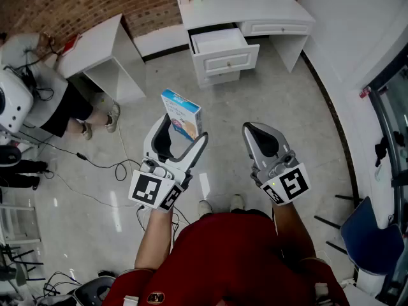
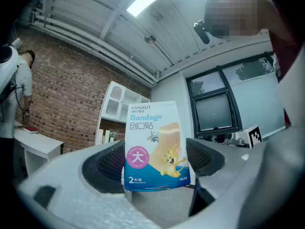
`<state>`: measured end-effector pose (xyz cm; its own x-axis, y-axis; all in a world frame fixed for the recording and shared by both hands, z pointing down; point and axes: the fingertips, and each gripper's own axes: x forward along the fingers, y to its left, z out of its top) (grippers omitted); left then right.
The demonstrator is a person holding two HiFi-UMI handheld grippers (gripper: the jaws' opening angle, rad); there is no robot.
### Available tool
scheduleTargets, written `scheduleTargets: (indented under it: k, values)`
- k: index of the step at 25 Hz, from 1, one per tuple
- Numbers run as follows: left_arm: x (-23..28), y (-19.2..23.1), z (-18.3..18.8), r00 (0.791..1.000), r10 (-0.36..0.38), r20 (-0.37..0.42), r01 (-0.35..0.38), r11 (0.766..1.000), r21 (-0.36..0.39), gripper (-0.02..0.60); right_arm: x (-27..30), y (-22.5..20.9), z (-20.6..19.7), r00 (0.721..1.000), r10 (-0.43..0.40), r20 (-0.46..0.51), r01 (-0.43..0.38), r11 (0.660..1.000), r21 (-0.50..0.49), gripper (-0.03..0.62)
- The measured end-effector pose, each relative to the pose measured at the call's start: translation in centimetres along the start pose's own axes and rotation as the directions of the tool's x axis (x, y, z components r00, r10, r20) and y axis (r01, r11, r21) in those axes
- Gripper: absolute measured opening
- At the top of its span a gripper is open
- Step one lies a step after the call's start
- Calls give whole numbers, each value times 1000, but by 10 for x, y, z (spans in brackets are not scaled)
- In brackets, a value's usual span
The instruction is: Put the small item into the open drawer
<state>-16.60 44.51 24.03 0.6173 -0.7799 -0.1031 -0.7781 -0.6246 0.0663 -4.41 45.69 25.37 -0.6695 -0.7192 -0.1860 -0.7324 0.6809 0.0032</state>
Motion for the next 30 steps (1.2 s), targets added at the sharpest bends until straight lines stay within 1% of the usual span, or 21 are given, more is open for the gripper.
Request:
scheduleTargets:
  k: [4, 10, 13, 19, 23, 25, 27, 30]
  values:
    - [0, 1, -1, 1000, 3, 2, -3, 1000, 2, 400, 0, 0, 0, 1000, 9, 14, -9, 1000, 17, 11]
    - [1, -7, 9, 1000, 20, 5, -20, 1000, 5, 400, -13, -8, 11, 1000, -3, 24, 3, 1000, 19, 11]
    - [2, -7, 8, 1000, 25, 10, -25, 1000, 10, 400, -17, -13, 8, 999, -10, 32, 9, 1000, 20, 11]
    - [58, -44, -6, 1000, 27, -10, -26, 998, 50, 400, -52, -80, 5, 997, -26, 66, 23, 999, 48, 11]
    - [74, -53, -11, 999, 26, -29, -24, 998, 55, 400, -60, -104, 0, 997, -42, 64, 37, 997, 74, 11]
    - [82, -56, -10, 1000, 13, -13, -12, 999, 45, 400, -60, -112, -2, 997, -40, 61, 35, 996, 79, 11]
    - [88, -51, -12, 1000, 22, -16, -21, 999, 38, 400, -54, -118, -2, 998, -31, 58, 26, 997, 77, 11]
    - [97, -29, -23, 998, 53, -45, -51, 998, 38, 400, -37, -129, -8, 998, -25, 50, 21, 997, 77, 11]
